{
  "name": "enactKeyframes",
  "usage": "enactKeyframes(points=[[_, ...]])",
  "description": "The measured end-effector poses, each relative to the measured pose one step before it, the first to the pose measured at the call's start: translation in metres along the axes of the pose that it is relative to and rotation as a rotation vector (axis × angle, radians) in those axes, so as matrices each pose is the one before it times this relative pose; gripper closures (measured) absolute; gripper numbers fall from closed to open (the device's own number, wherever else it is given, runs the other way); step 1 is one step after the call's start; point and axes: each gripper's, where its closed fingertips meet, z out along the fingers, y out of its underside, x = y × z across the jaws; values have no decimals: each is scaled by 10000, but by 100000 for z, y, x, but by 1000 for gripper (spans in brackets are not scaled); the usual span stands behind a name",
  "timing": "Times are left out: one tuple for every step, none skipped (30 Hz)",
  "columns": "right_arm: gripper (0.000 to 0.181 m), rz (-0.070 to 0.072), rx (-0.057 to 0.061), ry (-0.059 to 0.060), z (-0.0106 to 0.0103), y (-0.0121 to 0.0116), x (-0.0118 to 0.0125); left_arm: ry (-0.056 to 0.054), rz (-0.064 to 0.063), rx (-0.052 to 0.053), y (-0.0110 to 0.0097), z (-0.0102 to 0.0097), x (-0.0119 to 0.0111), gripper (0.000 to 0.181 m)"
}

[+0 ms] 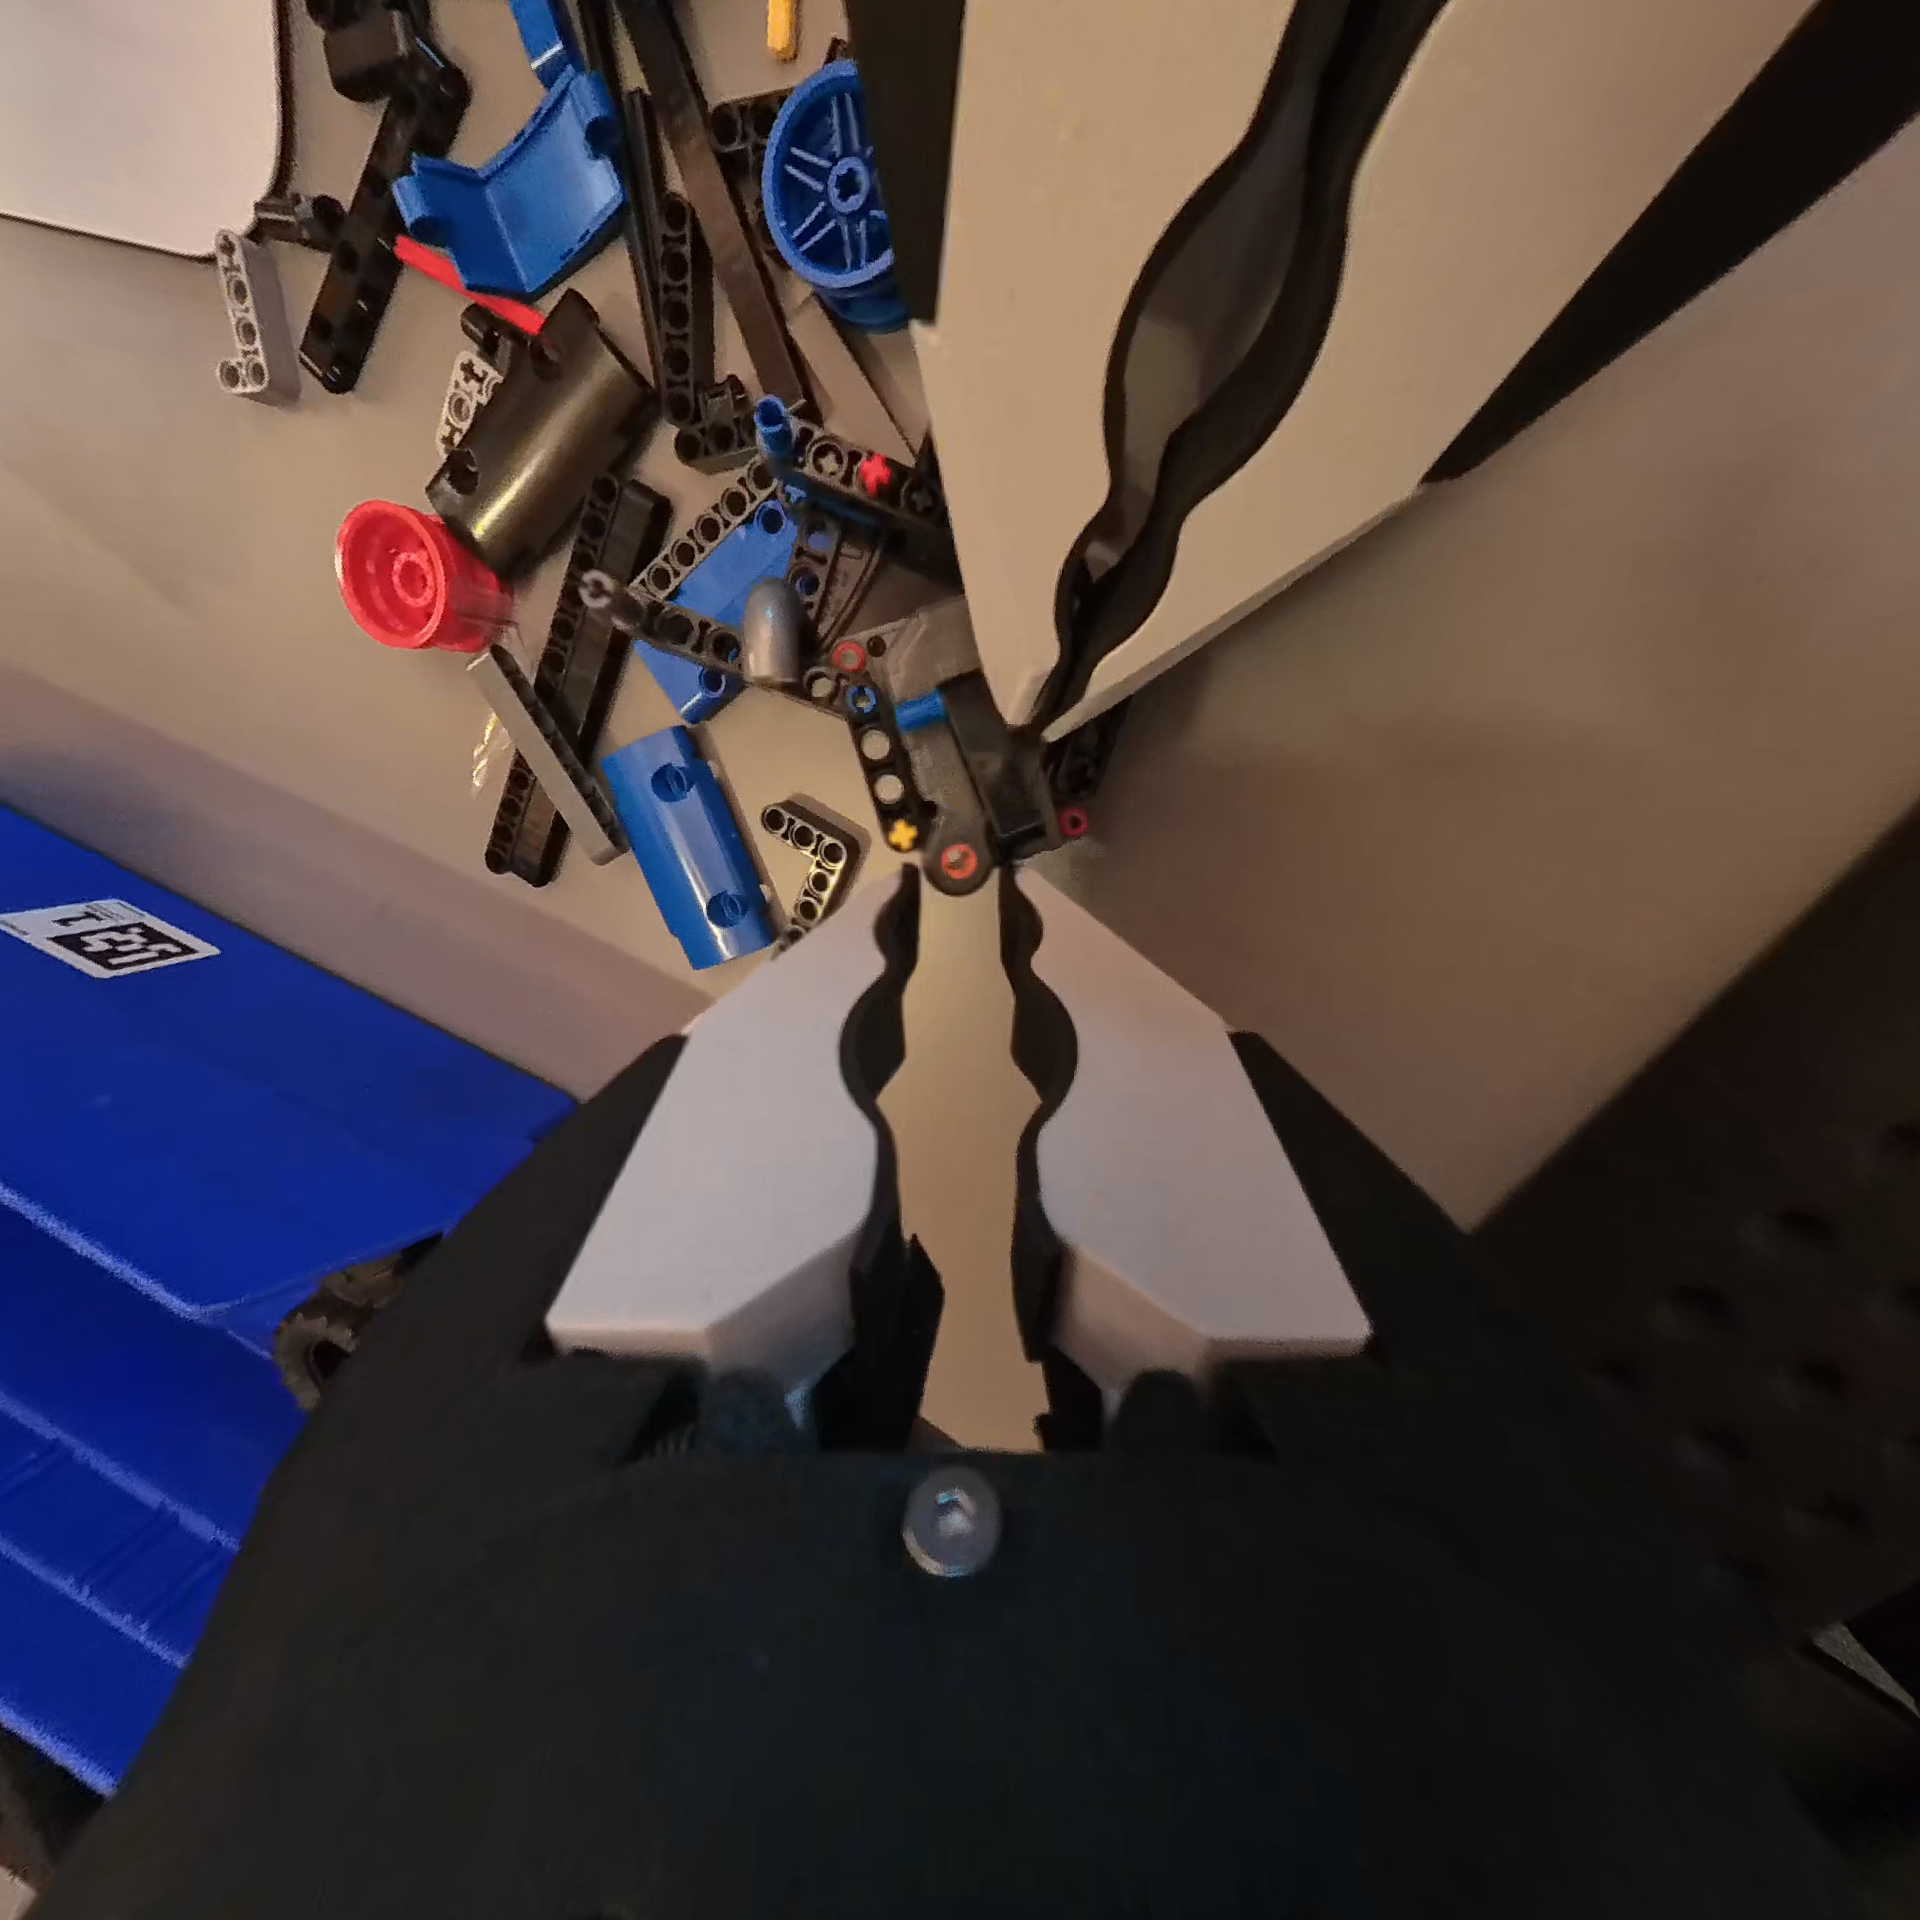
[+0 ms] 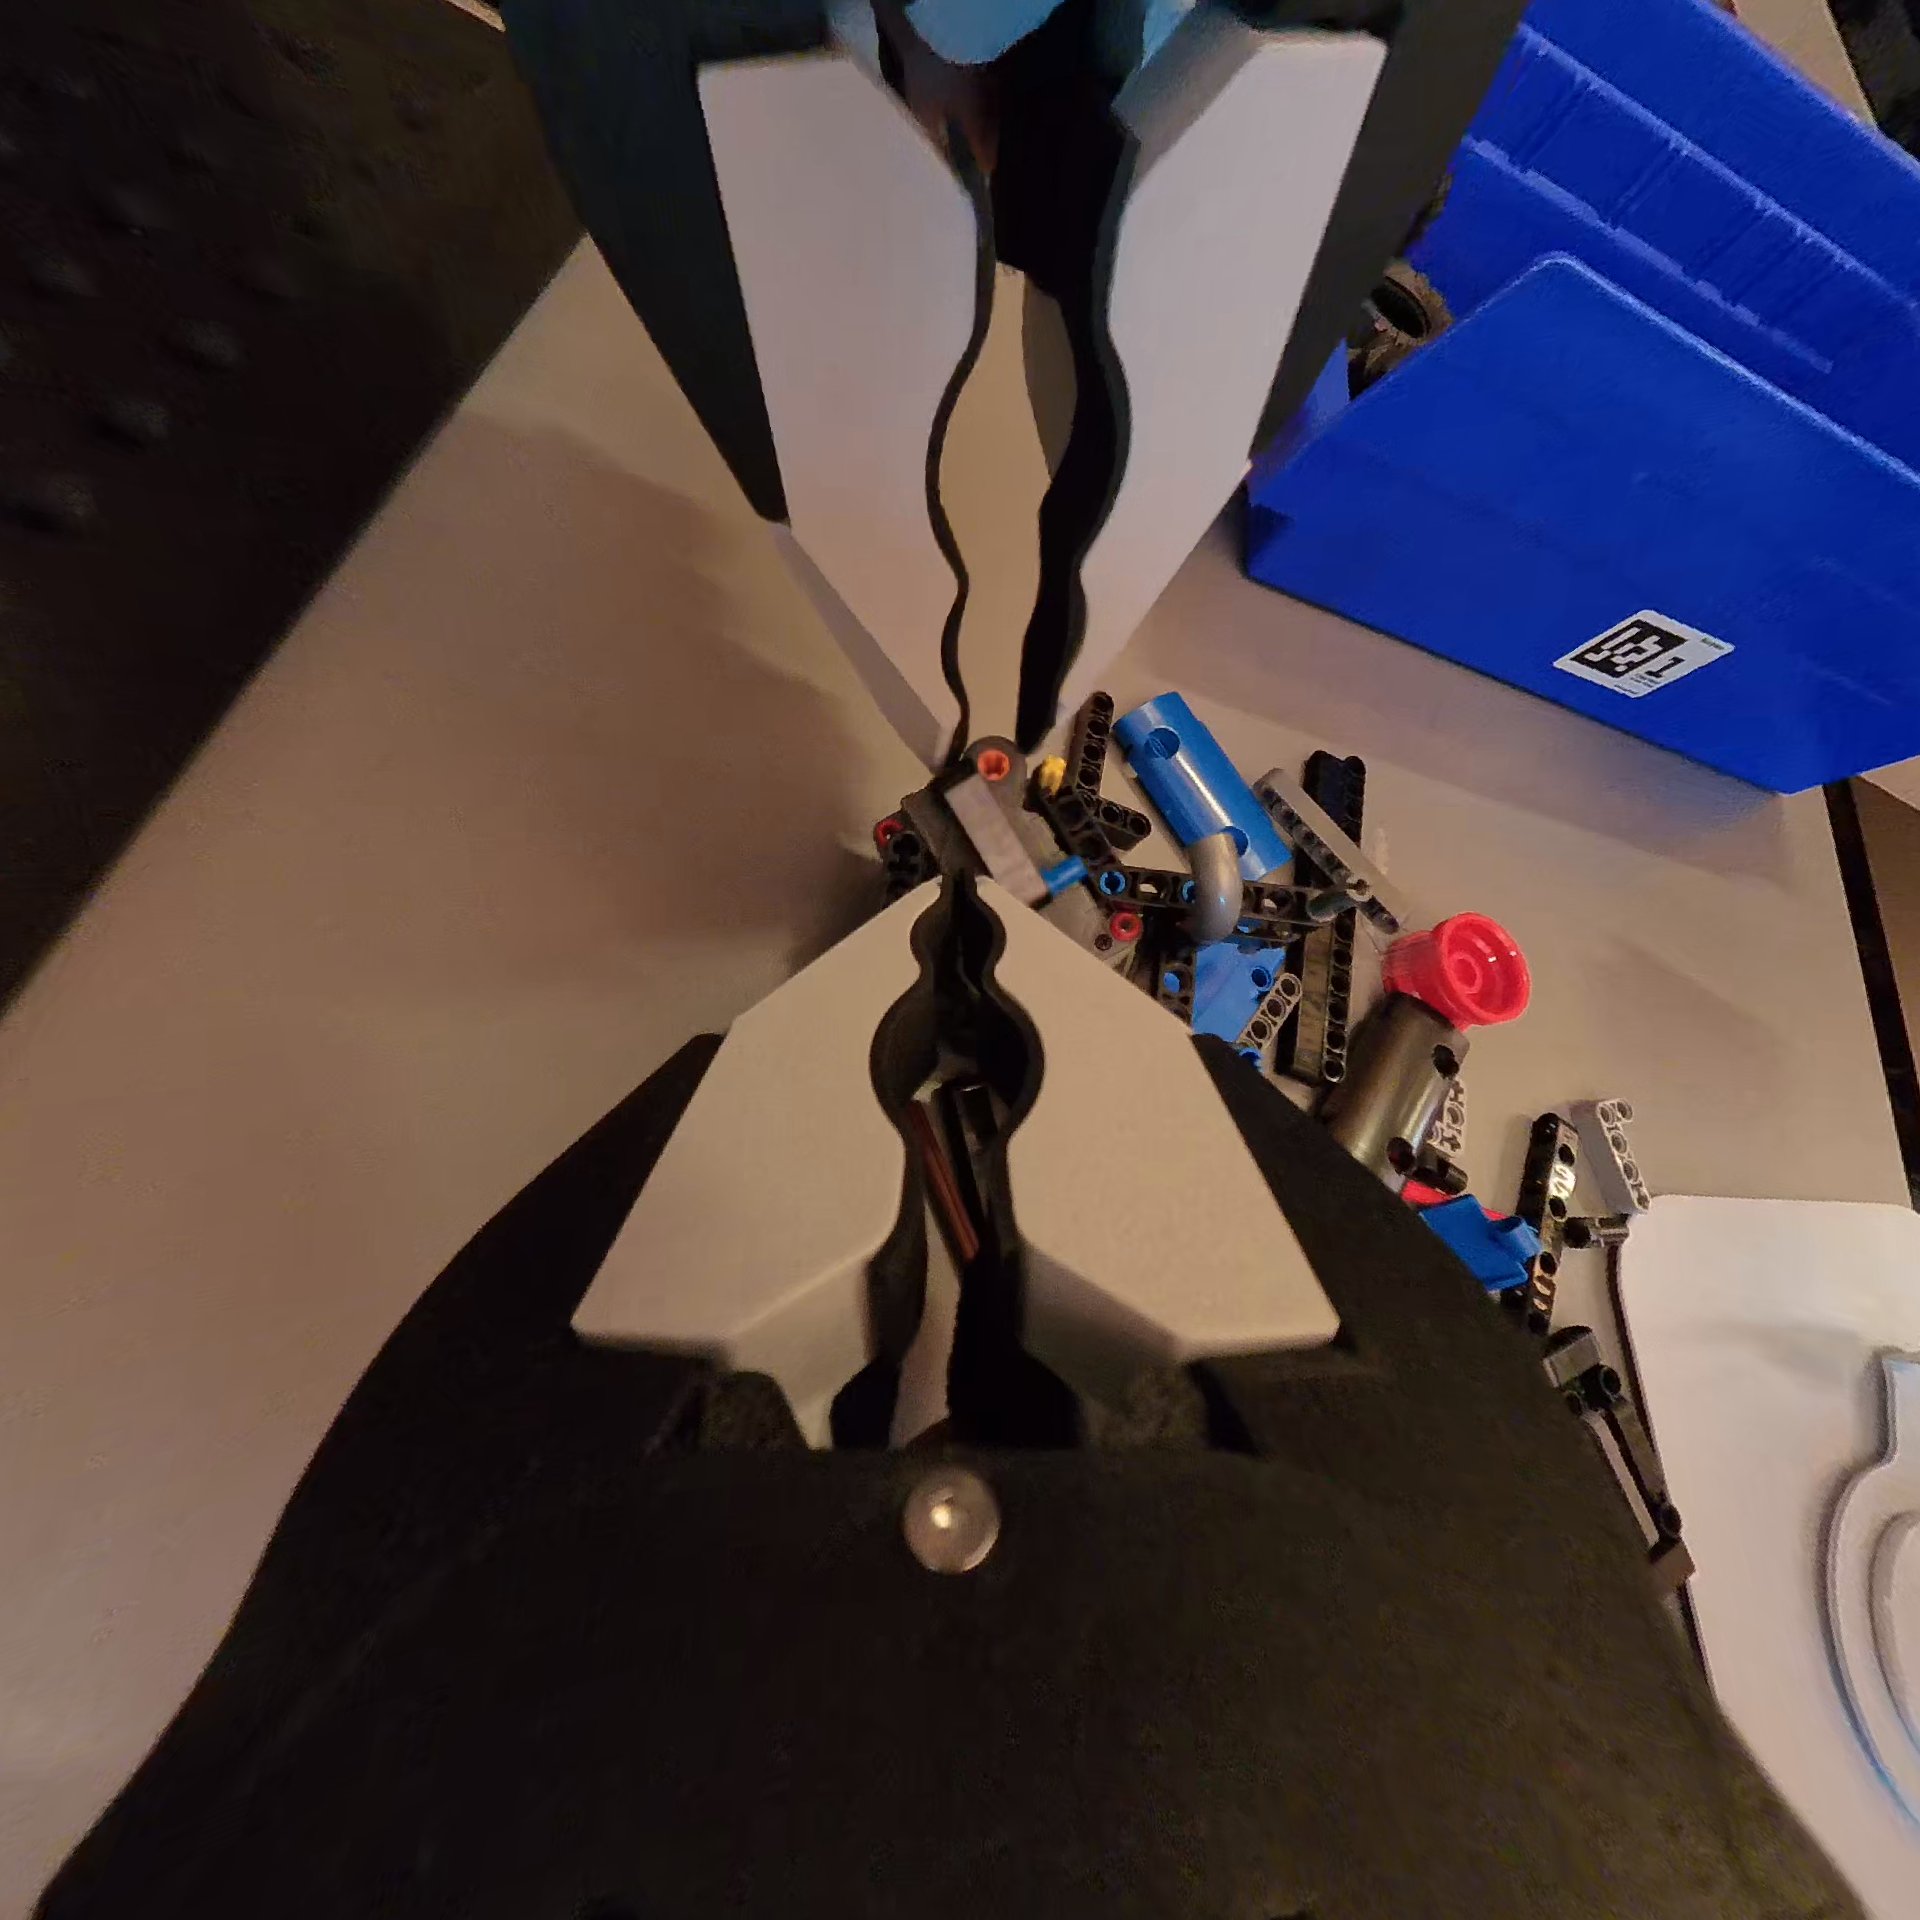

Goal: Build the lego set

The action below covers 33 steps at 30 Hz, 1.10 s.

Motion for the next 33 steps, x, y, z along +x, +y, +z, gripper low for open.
enactKeyframes(points=[[181,-3,-1,4,-8,4,1,-54,19,51,-24,-9,-20,169],[181,9,-2,-1,-2,3,-7,-67,0,60,5,19,-31,169],[181,12,-6,-2,-20,-1,2,-58,-23,73,4,11,-2,168],[181,2,-5,2,-2,-3,10,-57,-15,111,6,-31,15,168],[181,-15,-3,6,-7,20,16,-42,-37,134,6,13,-9,168],[181,-13,-10,1,-29,-2,-3,-61,-17,159,-27,-3,-64,166],[181,-12,-19,8,2,35,6,-121,-4,188,-55,-31,-175,163],[181,-35,-28,41,-18,-23,37,-64,-85,145,37,-35,-126,161],[181,-53,-23,52,-32,-14,13,-16,-43,215,-110,65,-70,159],[178,-27,-26,37,-43,-2,35,12,44,291,-192,-110,115,159],[176,13,-7,25,-67,-24,51,-81,-63,239,-177,-117,-39,158],[176,14,48,15,-85,-92,73,-85,-47,272,-244,-202,15,158],[176,16,10,-9,-64,-34,-13,23,-174,247,-137,-299,149,156],[177,-6,-23,-7,-24,21,14,100,-212,304,-201,-274,252,156],[177,-15,-5,2,2,-10,16,82,-132,421,-359,-259,284,155],[177,-11,17,3,31,-7,-35,113,-49,341,-289,-170,354,155],[177,9,3,-8,-28,-31,-9,61,54,191,-114,-91,297,155],[177,51,10,-15,9,4,14,-39,-32,129,-105,-45,115,155],[177,66,24,-10,19,42,18,44,-130,126,-118,71,179,155],[177,33,17,-7,63,-1,45,91,-156,169,-226,56,264,157],[177,4,-5,-4,23,31,-30,-105,-196,113,-135,152,-91,160],[177,-10,-21,2,28,4,-3,-145,-201,39,4,232,-222,162],[177,-18,-20,-4,-11,13,-51,80,-181,-26,122,294,130,164],[177,-8,-8,-11,13,29,-87,48,-161,-98,242,301,82,166],[177,17,17,-13,25,-19,-27,-89,-92,-77,222,224,-110,168],[178,14,7,-5,43,-20,-2,37,-132,64,-5,53,94,171],[177,12,9,7,36,24,14,9,-178,64,-31,-29,-37,172],[177,24,7,-9,-55,2,13,-91,-105,165,-121,-149,-202,172],[177,16,12,-14,38,48,44,113,-88,120,-48,-168,63,173],[177,-3,14,3,3,16,15,136,-139,58,52,-141,42,173],[176,-44,30,39,32,-27,78,36,-155,189,-104,-51,-249,174],[177,-76,86,52,-27,-179,87,262,-237,183,-172,-194,69,174],[176,-68,92,41,-93,-163,35,292,-258,138,-80,-206,-21,174]])
